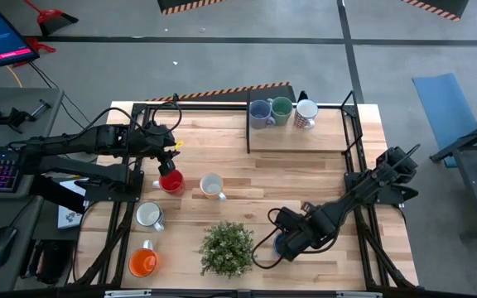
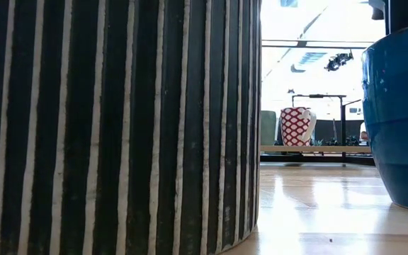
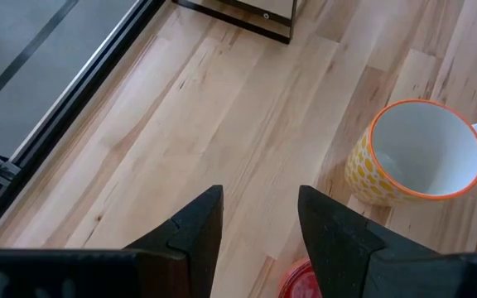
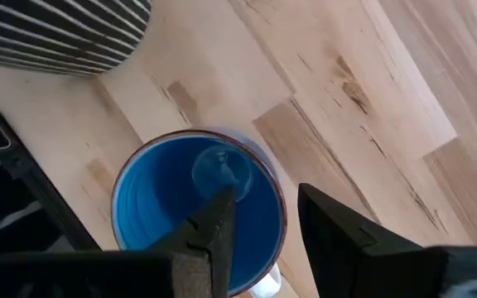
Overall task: Place coffee mugs
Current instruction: Put the blue mug on the shelf
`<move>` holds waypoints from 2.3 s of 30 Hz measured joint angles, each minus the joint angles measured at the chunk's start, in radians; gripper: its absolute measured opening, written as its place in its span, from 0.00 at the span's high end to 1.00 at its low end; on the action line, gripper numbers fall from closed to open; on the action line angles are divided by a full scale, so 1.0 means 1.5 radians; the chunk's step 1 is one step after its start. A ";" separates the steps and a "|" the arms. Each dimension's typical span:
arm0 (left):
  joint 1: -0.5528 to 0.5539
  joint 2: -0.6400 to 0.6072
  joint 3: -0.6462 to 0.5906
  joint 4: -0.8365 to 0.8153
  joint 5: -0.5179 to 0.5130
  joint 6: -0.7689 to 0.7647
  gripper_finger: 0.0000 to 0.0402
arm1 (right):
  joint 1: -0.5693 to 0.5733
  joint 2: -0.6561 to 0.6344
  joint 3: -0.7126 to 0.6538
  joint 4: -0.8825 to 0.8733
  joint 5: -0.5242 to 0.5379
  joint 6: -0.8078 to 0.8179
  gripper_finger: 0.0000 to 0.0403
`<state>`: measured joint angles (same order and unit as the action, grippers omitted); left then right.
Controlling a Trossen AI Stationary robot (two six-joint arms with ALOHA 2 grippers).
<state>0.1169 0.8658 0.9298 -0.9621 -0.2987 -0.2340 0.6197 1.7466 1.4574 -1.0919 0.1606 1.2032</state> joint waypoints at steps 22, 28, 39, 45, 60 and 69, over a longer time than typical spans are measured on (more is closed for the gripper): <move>0.000 0.000 0.000 0.000 0.000 0.000 0.63 | -0.007 0.043 0.000 -0.013 -0.044 0.031 0.72; 0.000 0.000 0.000 0.000 0.000 0.000 0.63 | -0.007 0.064 0.000 -0.012 -0.027 0.031 0.72; 0.000 0.000 0.000 0.000 0.000 0.000 0.63 | -0.007 0.106 0.000 -0.003 -0.039 0.031 0.72; 0.000 0.000 0.000 0.000 0.000 0.000 0.63 | -0.007 0.112 0.000 0.000 -0.039 0.033 0.72; 0.000 0.000 0.000 0.000 0.000 0.000 0.63 | 0.009 0.113 0.000 -0.011 -0.039 0.172 0.98; 0.000 0.000 0.000 0.000 0.000 -0.001 0.63 | 0.100 0.114 0.000 -0.097 0.108 0.537 1.00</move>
<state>0.1172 0.8658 0.9298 -0.9627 -0.2989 -0.2352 0.7704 1.9171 1.4574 -1.2369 0.3233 2.0089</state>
